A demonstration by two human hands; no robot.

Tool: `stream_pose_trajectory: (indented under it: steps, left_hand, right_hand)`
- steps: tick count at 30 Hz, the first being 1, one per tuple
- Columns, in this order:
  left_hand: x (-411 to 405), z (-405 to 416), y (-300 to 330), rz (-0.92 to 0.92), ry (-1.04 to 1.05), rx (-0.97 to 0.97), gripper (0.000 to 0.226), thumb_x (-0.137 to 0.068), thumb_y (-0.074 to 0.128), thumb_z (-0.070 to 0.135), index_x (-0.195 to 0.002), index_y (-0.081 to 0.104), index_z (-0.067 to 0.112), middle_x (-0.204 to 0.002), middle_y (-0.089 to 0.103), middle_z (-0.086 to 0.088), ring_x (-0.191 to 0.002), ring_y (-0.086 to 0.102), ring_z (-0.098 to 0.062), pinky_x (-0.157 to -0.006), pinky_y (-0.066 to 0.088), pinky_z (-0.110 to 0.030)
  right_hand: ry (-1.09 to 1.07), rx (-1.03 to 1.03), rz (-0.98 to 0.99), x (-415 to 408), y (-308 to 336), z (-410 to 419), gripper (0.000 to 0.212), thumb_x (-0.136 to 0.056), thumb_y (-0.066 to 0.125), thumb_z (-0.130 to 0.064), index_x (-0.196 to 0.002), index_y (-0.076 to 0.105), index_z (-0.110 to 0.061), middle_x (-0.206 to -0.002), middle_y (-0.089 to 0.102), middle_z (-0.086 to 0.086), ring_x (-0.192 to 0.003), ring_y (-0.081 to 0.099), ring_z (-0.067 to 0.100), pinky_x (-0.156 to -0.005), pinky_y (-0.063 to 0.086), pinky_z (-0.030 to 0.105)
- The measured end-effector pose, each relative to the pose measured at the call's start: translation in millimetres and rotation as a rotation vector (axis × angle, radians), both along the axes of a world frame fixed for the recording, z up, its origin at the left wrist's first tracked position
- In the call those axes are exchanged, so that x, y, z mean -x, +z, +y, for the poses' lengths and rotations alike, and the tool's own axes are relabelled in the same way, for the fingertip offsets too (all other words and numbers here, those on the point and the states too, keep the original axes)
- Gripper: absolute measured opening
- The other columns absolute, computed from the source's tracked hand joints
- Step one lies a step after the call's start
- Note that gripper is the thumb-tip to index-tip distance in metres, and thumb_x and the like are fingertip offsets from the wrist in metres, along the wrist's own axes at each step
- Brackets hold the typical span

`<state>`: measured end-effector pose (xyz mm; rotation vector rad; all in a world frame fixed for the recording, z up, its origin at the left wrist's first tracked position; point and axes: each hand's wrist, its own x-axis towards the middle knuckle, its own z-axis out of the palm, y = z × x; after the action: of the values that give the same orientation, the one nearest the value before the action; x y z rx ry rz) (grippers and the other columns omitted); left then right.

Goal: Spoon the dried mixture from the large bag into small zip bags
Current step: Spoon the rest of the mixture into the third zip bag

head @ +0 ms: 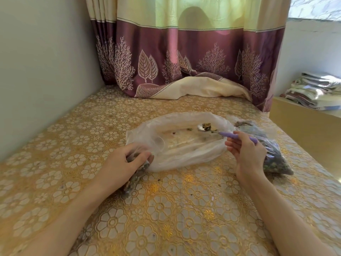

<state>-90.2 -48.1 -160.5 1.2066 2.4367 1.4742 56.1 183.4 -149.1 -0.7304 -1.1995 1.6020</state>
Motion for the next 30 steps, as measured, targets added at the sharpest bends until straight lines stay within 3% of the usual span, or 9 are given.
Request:
stream_pose_trajectory:
  steps: [3, 8, 14, 16, 18, 21, 24, 26, 30]
  left_hand:
    - [2, 0, -1, -0.027, 0.021, -0.03, 0.01, -0.086, 0.061, 0.035, -0.085, 0.068, 0.029, -0.063, 0.063, 0.008, -0.054, 0.048, -0.001, -0.053, 0.037, -0.015]
    - [1, 0, -2, -0.01, 0.042, -0.064, 0.019, -0.087, 0.062, 0.031, -0.071, 0.059, 0.022, -0.046, 0.043, 0.016, -0.045, 0.036, -0.001, -0.045, 0.03, -0.011]
    - [-2, 0, 4, -0.109, 0.052, -0.064, 0.043, -0.066, 0.055, 0.059, -0.087, 0.062, 0.022, -0.062, 0.056, 0.01, -0.049, 0.046, 0.005, -0.049, 0.036, -0.007]
    - [-4, 0, 5, -0.152, 0.062, -0.068, 0.051, -0.064, 0.055, 0.06, -0.098, 0.061, 0.022, -0.08, 0.064, 0.014, -0.069, 0.055, 0.014, -0.061, 0.044, -0.01]
    - [-1, 0, 2, -0.169, 0.085, -0.057, 0.061, -0.062, 0.056, 0.061, -0.112, 0.058, 0.025, -0.105, 0.064, 0.01, -0.093, 0.057, 0.005, -0.071, 0.043, -0.013]
    - [0, 0, 3, -0.24, 0.092, -0.104, 0.071, -0.058, 0.06, 0.065, -0.118, 0.057, 0.029, -0.108, 0.065, 0.01, -0.099, 0.059, -0.009, -0.074, 0.041, -0.018]
    - [-2, -1, 7, -0.249, 0.076, -0.157, 0.048, -0.057, 0.061, 0.067, -0.097, 0.063, 0.041, -0.08, 0.067, 0.013, -0.078, 0.06, -0.004, -0.068, 0.045, -0.024]
    - [-4, -1, 9, -0.245, 0.07, -0.163, 0.04, -0.059, 0.062, 0.065, -0.091, 0.064, 0.041, -0.084, 0.067, 0.006, -0.079, 0.061, -0.009, -0.069, 0.048, -0.03]
    - [-6, -2, 12, -0.267, 0.05, -0.163, 0.04, -0.061, 0.062, 0.063, -0.091, 0.066, 0.037, -0.087, 0.068, 0.024, -0.08, 0.061, 0.008, -0.068, 0.043, -0.017]
  right_hand:
    - [0.033, -0.053, 0.022, -1, 6, -7, 0.019, -0.092, 0.05, -0.005, -0.094, 0.064, 0.006, -0.083, 0.074, 0.013, -0.06, 0.058, 0.013, -0.052, 0.048, 0.018]
    - [0.154, -0.133, 0.097, -4, 23, -30, 0.019, -0.093, 0.051, -0.006, -0.081, 0.065, -0.002, -0.084, 0.073, 0.019, -0.056, 0.058, 0.014, -0.05, 0.047, 0.019]
    - [0.383, -0.146, 0.147, -5, 34, -56, 0.021, -0.093, 0.054, -0.013, -0.081, 0.069, -0.004, -0.069, 0.067, 0.013, -0.055, 0.059, 0.016, -0.051, 0.048, 0.021]
    - [0.448, -0.208, 0.142, -6, 34, -61, 0.019, -0.091, 0.055, -0.013, -0.082, 0.069, -0.004, -0.068, 0.068, 0.011, -0.055, 0.06, 0.015, -0.05, 0.048, 0.021]
    - [0.503, -0.308, 0.119, -5, 33, -65, 0.016, -0.09, 0.055, -0.012, -0.087, 0.069, -0.003, -0.07, 0.069, 0.009, -0.058, 0.061, 0.016, -0.052, 0.049, 0.022]
    - [0.556, -0.449, 0.066, -3, 30, -68, 0.019, -0.091, 0.052, 0.002, -0.092, 0.069, -0.006, -0.074, 0.07, 0.007, -0.064, 0.063, 0.018, -0.057, 0.05, 0.024]
    - [0.587, -0.47, 0.07, -3, 28, -66, 0.024, -0.09, 0.052, 0.006, -0.092, 0.071, -0.009, -0.078, 0.069, 0.009, -0.067, 0.063, 0.019, -0.058, 0.05, 0.025]
    - [0.596, -0.434, 0.097, -3, 27, -63, 0.019, -0.09, 0.055, 0.0, -0.093, 0.071, -0.008, -0.081, 0.07, 0.01, -0.068, 0.063, 0.019, -0.059, 0.05, 0.025]
    - [0.637, -0.197, 0.255, -2, 28, -54, 0.019, -0.091, 0.054, -0.017, -0.098, 0.065, -0.003, -0.095, 0.073, 0.015, -0.067, 0.059, 0.015, -0.061, 0.049, 0.023]
